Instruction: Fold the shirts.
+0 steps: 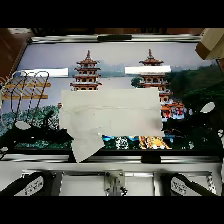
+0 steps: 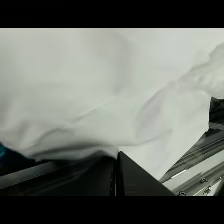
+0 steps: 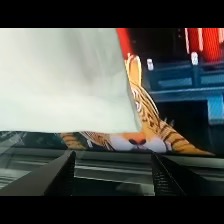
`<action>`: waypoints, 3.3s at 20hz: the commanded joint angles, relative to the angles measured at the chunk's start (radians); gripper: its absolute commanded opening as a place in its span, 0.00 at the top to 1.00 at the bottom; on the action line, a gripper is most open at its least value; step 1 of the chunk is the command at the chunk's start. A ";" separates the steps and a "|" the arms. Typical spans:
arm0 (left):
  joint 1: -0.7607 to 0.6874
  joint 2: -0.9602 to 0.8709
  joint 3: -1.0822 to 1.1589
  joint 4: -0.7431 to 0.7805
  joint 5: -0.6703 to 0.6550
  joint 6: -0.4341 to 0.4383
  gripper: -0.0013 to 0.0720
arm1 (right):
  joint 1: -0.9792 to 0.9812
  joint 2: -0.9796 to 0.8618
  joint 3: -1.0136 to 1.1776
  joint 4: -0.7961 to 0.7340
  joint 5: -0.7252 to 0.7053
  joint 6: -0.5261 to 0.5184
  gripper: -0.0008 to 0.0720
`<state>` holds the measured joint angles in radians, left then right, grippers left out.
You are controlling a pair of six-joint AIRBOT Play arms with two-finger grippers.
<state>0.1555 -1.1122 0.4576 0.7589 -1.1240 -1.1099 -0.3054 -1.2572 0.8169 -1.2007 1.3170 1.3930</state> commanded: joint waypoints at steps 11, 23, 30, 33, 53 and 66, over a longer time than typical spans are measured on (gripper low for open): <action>0.000 0.021 0.016 0.000 0.019 0.033 0.93 | 0.097 -0.153 -0.019 0.066 -0.136 -0.041 0.25; 0.162 -0.074 0.513 0.063 0.123 0.098 0.94 | 0.166 -0.130 0.331 -0.083 -0.243 -0.119 0.90; 0.062 -0.504 0.866 0.063 0.119 -0.012 0.93 | 0.295 -0.416 0.557 -0.197 -0.426 0.032 0.90; 0.051 -0.600 0.913 0.062 0.112 -0.066 0.93 | 0.296 -0.481 0.602 -0.208 -0.449 0.076 0.90; 0.112 -0.617 1.081 -0.283 -0.287 -0.061 0.26 | 0.109 -0.591 0.634 0.210 -0.266 -0.175 0.07; -0.187 -0.659 1.067 -0.482 -0.137 0.004 0.93 | 0.138 -0.310 0.660 0.337 -0.135 -0.167 0.90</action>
<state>0.0834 -1.7546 1.5341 0.2371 -1.3365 -1.1057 -0.1684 -1.6875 1.4734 -0.9020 1.1316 1.2274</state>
